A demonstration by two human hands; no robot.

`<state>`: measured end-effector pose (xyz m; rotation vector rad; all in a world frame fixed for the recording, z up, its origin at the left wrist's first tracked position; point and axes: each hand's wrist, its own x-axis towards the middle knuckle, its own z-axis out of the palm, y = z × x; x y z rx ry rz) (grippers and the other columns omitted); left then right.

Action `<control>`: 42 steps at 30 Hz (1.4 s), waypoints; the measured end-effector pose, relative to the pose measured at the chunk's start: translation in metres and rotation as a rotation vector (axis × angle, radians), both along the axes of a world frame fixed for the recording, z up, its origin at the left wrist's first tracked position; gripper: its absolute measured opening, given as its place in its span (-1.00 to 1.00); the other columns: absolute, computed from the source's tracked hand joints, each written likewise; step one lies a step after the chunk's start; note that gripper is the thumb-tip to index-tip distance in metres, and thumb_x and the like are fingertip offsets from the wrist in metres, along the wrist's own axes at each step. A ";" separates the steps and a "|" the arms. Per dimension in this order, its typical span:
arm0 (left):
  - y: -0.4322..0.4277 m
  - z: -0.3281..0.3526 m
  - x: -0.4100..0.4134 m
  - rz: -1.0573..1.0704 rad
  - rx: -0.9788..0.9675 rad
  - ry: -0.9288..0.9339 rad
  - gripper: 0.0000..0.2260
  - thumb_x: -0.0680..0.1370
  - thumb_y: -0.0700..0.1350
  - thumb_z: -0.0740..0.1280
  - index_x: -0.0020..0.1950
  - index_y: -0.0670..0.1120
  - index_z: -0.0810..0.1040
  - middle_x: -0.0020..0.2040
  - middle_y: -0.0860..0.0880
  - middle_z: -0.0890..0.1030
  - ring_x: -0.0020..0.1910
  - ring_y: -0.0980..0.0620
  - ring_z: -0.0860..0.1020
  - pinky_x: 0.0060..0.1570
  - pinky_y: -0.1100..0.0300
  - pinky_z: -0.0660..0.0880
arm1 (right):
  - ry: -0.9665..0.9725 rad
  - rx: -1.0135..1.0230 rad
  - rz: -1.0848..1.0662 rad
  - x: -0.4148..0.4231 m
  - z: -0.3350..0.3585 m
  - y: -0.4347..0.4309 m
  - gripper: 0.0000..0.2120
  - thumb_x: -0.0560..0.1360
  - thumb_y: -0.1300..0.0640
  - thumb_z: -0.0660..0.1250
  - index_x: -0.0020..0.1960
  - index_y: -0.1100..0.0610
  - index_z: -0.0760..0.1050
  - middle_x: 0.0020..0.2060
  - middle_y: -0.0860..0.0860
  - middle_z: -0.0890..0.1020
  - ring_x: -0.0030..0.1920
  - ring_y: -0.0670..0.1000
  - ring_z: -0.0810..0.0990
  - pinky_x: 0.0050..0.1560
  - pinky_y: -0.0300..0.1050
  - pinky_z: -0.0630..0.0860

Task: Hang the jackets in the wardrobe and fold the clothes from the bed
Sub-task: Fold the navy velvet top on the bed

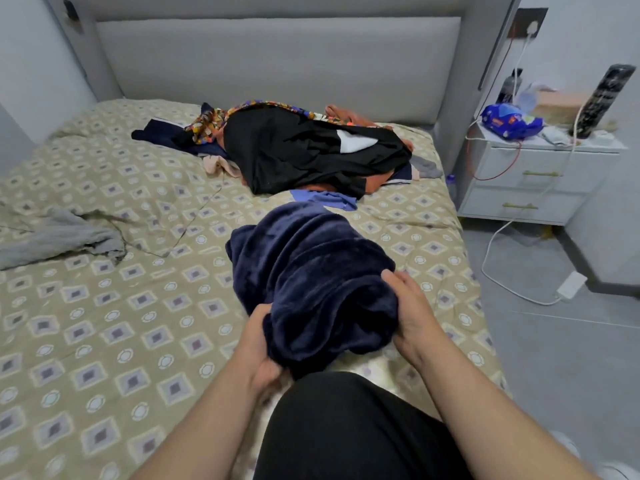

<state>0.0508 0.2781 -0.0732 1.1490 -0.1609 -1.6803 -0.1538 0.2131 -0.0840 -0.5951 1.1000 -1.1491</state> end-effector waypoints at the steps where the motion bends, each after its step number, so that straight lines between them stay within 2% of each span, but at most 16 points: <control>1: -0.008 0.000 -0.014 0.004 -0.001 0.044 -0.91 0.44 -0.24 0.29 -0.10 -0.15 0.56 -0.14 -0.16 0.56 -0.16 -0.12 0.59 0.11 -0.06 0.57 | 0.044 -0.018 -0.016 -0.011 0.003 -0.005 -0.70 0.51 0.06 0.43 0.20 0.07 0.51 0.04 0.01 0.69 0.06 0.08 0.66 -0.08 -0.04 0.58; 3: -0.020 0.003 -0.037 -0.091 0.040 -0.003 -0.97 0.45 -0.19 0.29 -0.18 -0.11 0.52 -0.24 -0.11 0.54 -0.23 -0.09 0.56 0.17 -0.14 0.53 | 0.153 -0.013 0.000 -0.027 0.006 -0.004 -0.61 0.52 0.00 0.42 0.31 0.01 0.49 0.16 -0.06 0.65 0.12 0.00 0.63 -0.10 -0.13 0.52; 6: -0.031 0.004 -0.049 -0.352 0.204 -0.244 -0.81 0.53 -0.02 0.26 -0.08 -0.13 0.55 -0.31 -0.12 0.63 -0.29 -0.11 0.62 -0.10 -0.08 0.60 | 0.336 -0.030 0.174 -0.043 0.006 0.003 -0.66 0.52 -0.02 0.41 0.28 -0.05 0.54 0.13 -0.05 0.68 0.06 -0.03 0.67 -0.15 -0.20 0.52; 9: -0.035 0.013 -0.032 -0.755 0.295 -0.701 -0.49 0.60 0.24 0.16 -0.01 -0.21 0.56 -0.32 -0.16 0.65 -0.41 -0.07 0.60 -0.46 0.23 0.47 | 0.368 -0.052 0.160 -0.054 0.011 -0.001 -0.84 0.60 0.08 0.28 0.13 0.02 0.59 0.05 -0.03 0.70 0.01 -0.05 0.67 -0.05 -0.16 0.53; 11: -0.038 0.034 -0.020 -0.904 0.257 -1.093 -0.42 0.57 0.32 0.18 -0.09 -0.22 0.56 -0.31 -0.15 0.65 -0.46 -0.07 0.59 -0.44 0.21 0.49 | 0.444 -0.081 0.080 -0.062 0.015 -0.010 -0.81 0.63 0.05 0.21 0.10 0.04 0.59 0.04 -0.06 0.66 0.04 -0.06 0.62 -0.02 -0.15 0.49; 15: -0.073 0.092 -0.008 -0.751 0.063 -1.523 -0.41 0.54 0.33 0.23 -0.29 -0.21 0.55 -0.48 -0.09 0.58 -0.42 -0.11 0.56 -0.28 0.16 0.46 | 0.575 -0.117 0.019 -0.058 0.023 -0.028 -0.50 0.48 -0.25 0.28 -0.09 0.22 0.59 -0.14 0.04 0.66 -0.10 0.09 0.60 -0.04 -0.02 0.51; 18: -0.125 0.104 0.000 -0.388 -0.247 -1.788 -0.51 0.52 0.29 0.24 -0.23 -0.14 0.53 -0.25 -0.17 0.60 -0.16 -0.18 0.58 -0.18 0.05 0.42 | 0.631 0.038 0.104 -0.044 0.030 -0.040 -0.30 0.43 -0.37 0.28 0.03 0.32 0.57 -0.09 0.15 0.67 -0.05 0.17 0.64 0.02 0.03 0.56; 21: -0.176 0.091 0.008 -0.335 -0.411 -1.679 -0.52 0.49 0.22 0.37 0.19 -0.13 0.57 0.18 -0.12 0.61 0.13 -0.12 0.57 0.06 0.07 0.47 | 0.682 0.144 0.248 -0.031 0.021 -0.035 -0.51 0.52 -0.28 0.28 0.08 0.15 0.56 -0.16 -0.01 0.63 -0.13 0.02 0.60 -0.05 -0.07 0.53; 23: -0.195 0.070 0.005 -0.468 -0.300 -1.232 -0.47 0.48 0.34 0.30 0.15 -0.08 0.60 0.13 -0.06 0.67 -0.01 0.02 0.65 -0.06 0.21 0.53 | 0.678 0.169 0.344 -0.026 0.010 -0.027 -0.64 0.48 -0.20 0.36 -0.02 0.09 0.61 -0.24 -0.04 0.66 -0.21 -0.02 0.63 -0.08 -0.12 0.59; 25: -0.197 0.043 -0.004 -0.588 -0.120 -0.963 -0.47 0.48 0.38 0.26 0.11 -0.05 0.61 0.05 -0.05 0.70 -0.13 0.04 0.67 -0.10 0.23 0.55 | 0.641 0.213 0.383 -0.029 0.007 -0.027 -0.74 0.48 -0.11 0.39 -0.21 0.07 0.56 -0.49 -0.10 0.54 -0.45 -0.08 0.51 -0.39 -0.23 0.45; 29: -0.194 0.006 -0.011 -0.603 -0.032 -1.214 -0.47 0.42 0.25 0.41 0.19 -0.08 0.44 0.10 -0.07 0.55 -0.05 -0.04 0.56 -0.08 0.07 0.47 | 0.561 0.316 0.250 -0.039 0.011 -0.054 -0.81 0.43 -0.01 0.37 -0.18 0.10 0.46 -0.49 -0.05 0.46 -0.55 -0.07 0.39 -0.49 -0.27 0.25; 31: -0.192 0.000 -0.011 -0.560 -0.057 -1.223 -0.54 0.42 0.20 0.40 0.11 -0.11 0.46 0.05 -0.05 0.57 -0.07 -0.04 0.56 -0.16 0.07 0.46 | 0.728 0.239 0.114 -0.038 0.006 -0.070 -0.57 0.41 -0.02 0.34 0.23 0.10 0.46 -0.06 0.01 0.59 -0.28 -0.01 0.60 -0.42 -0.22 0.36; 33: -0.188 -0.005 -0.009 -0.518 -0.096 -1.261 -0.64 0.43 0.16 0.37 0.06 -0.06 0.48 -0.02 -0.03 0.58 -0.08 -0.04 0.57 -0.19 0.09 0.45 | 0.876 -0.033 0.218 -0.034 -0.006 -0.082 -0.49 0.43 0.07 0.25 0.39 -0.07 0.38 0.27 -0.01 0.44 0.03 0.08 0.62 -0.19 -0.13 0.53; 38: -0.185 -0.024 -0.001 -0.432 -0.162 -1.382 -0.77 0.53 0.10 0.24 -0.13 -0.06 0.43 -0.14 -0.02 0.54 -0.20 -0.01 0.51 -0.21 0.07 0.39 | 1.043 -0.432 0.685 -0.041 -0.032 -0.090 -0.42 0.51 0.16 0.28 0.47 -0.20 0.27 0.35 -0.06 0.39 0.34 -0.04 0.39 0.42 -0.09 0.33; 40: -0.183 -0.029 -0.002 -0.425 -0.166 -1.419 -0.76 0.57 0.11 0.21 -0.09 -0.06 0.43 -0.13 -0.02 0.53 -0.15 -0.03 0.52 -0.15 0.05 0.42 | 1.177 -0.431 0.691 -0.050 -0.041 -0.091 -0.33 0.49 0.21 0.23 0.53 -0.17 0.20 0.39 -0.03 0.38 0.37 0.00 0.37 0.44 -0.05 0.32; 42: -0.181 -0.034 -0.004 -0.436 -0.152 -1.460 -0.73 0.59 0.14 0.19 0.00 -0.06 0.42 -0.10 -0.02 0.53 -0.10 -0.06 0.52 -0.07 0.01 0.44 | 1.202 -0.461 0.585 -0.055 -0.041 -0.093 -0.46 0.47 0.15 0.11 0.42 -0.17 0.37 0.24 -0.01 0.54 0.23 0.04 0.50 0.29 0.01 0.45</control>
